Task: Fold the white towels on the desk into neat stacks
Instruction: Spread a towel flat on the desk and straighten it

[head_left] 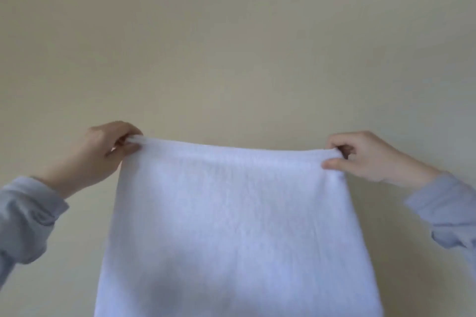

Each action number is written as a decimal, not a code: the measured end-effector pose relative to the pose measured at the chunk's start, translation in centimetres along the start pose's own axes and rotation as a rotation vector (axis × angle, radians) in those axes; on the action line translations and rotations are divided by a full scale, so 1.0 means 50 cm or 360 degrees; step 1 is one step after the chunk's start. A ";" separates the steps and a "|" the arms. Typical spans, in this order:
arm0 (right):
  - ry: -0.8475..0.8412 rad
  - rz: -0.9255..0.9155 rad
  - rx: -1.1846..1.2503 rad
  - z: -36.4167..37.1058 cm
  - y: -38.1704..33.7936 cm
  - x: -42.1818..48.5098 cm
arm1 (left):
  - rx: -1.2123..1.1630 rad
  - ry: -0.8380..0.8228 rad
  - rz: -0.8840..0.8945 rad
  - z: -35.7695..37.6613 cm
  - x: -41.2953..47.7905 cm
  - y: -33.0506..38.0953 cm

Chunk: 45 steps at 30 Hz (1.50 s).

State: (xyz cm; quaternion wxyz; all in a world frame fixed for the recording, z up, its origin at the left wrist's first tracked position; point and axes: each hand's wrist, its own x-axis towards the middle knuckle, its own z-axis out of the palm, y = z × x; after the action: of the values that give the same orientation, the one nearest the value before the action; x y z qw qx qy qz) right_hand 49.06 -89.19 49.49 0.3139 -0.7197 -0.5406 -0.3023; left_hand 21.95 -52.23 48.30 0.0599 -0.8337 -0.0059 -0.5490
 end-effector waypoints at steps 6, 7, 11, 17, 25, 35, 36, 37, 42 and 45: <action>0.0277 -0.0026 -0.0025 0.001 -0.003 -0.005 | -0.0052 0.0129 -0.0032 0.008 -0.027 -0.005; 0.0231 0.0015 -0.0021 0.009 -0.002 -0.003 | -0.0052 0.0113 -0.0045 0.014 -0.026 0.004; 0.0204 0.0189 0.0127 0.030 0.018 -0.002 | -0.0229 0.0093 -0.0230 0.042 -0.018 0.032; -0.0012 0.0443 0.0613 0.037 0.038 -0.022 | -0.0570 -0.0055 -0.0422 0.077 -0.028 0.020; 0.0196 0.0742 0.1416 0.075 0.038 -0.071 | -0.0782 -0.0075 -0.0446 0.099 -0.037 0.020; 0.0762 0.0526 0.1154 0.055 0.001 -0.037 | -0.0632 0.0170 -0.0415 0.084 -0.036 0.035; 0.0783 0.0483 0.1164 0.051 0.005 -0.036 | -0.0645 0.0210 -0.0424 0.084 -0.042 0.041; 0.0780 0.0452 0.1187 0.044 0.011 -0.039 | -0.0674 0.0244 -0.0434 0.080 -0.047 0.044; 0.0666 0.0507 0.1207 0.035 0.029 -0.056 | -0.1027 0.0159 -0.0703 0.085 -0.043 0.066; 0.0658 0.0581 0.1223 0.026 0.039 -0.072 | -0.1120 0.0157 -0.0727 0.096 -0.037 0.086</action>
State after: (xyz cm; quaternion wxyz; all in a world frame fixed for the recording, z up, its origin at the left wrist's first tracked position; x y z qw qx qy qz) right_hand 50.25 -90.73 45.66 0.7064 -0.5594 -0.4041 -0.1572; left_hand 25.92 -55.86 44.32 -0.3514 -0.7533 0.0000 -0.5559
